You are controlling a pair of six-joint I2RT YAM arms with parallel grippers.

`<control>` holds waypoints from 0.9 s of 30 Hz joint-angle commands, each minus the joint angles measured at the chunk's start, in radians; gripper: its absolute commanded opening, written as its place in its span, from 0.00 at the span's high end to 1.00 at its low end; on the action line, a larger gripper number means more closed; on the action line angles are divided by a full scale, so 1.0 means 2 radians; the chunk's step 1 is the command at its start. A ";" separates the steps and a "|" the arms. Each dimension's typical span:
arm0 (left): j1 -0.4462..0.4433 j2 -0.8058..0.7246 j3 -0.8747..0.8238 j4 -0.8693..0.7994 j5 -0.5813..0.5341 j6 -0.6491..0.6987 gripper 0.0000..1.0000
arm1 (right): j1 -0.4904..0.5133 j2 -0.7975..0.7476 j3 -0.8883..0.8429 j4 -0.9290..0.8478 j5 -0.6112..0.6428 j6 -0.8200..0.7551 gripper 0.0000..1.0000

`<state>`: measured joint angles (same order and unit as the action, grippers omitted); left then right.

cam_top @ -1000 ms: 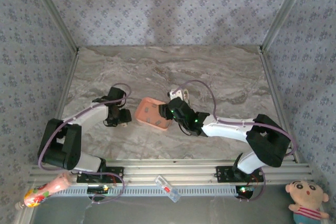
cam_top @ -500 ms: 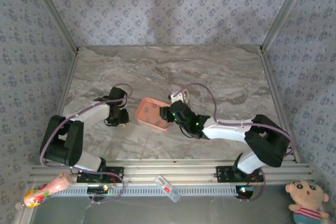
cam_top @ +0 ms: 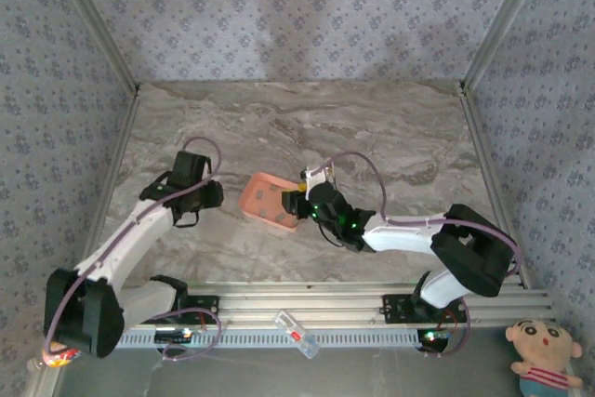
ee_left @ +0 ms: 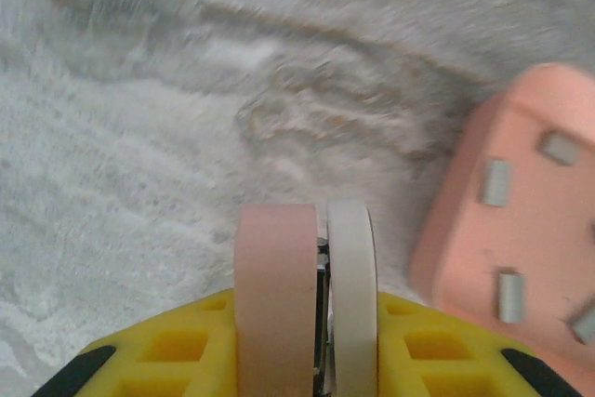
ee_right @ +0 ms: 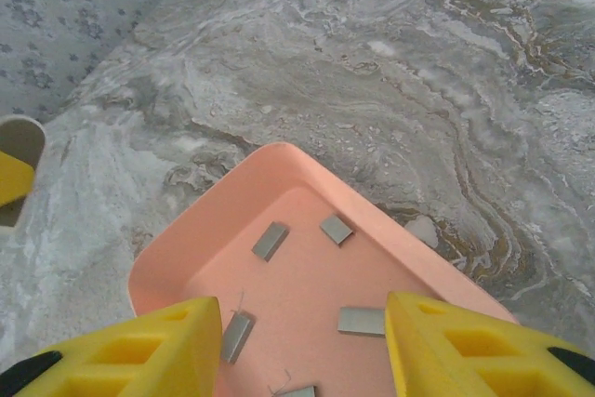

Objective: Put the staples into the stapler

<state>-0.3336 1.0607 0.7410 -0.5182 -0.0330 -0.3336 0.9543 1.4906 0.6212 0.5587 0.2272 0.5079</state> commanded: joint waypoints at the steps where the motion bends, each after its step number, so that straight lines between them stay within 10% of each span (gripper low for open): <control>1: -0.018 -0.038 0.006 0.046 0.047 0.093 0.75 | -0.014 -0.022 -0.012 0.064 -0.050 0.010 0.49; 17: -0.087 -0.103 -0.012 0.077 0.202 0.451 0.74 | -0.032 -0.016 -0.045 0.226 -0.162 0.045 0.46; 27: -0.096 -0.129 -0.056 0.144 0.168 0.471 0.74 | -0.018 0.039 -0.041 0.319 -0.197 0.087 0.43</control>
<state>-0.5194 0.8196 0.6308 -0.3004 0.3252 0.5705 0.9127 1.5490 0.5407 1.0828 -0.1364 0.6434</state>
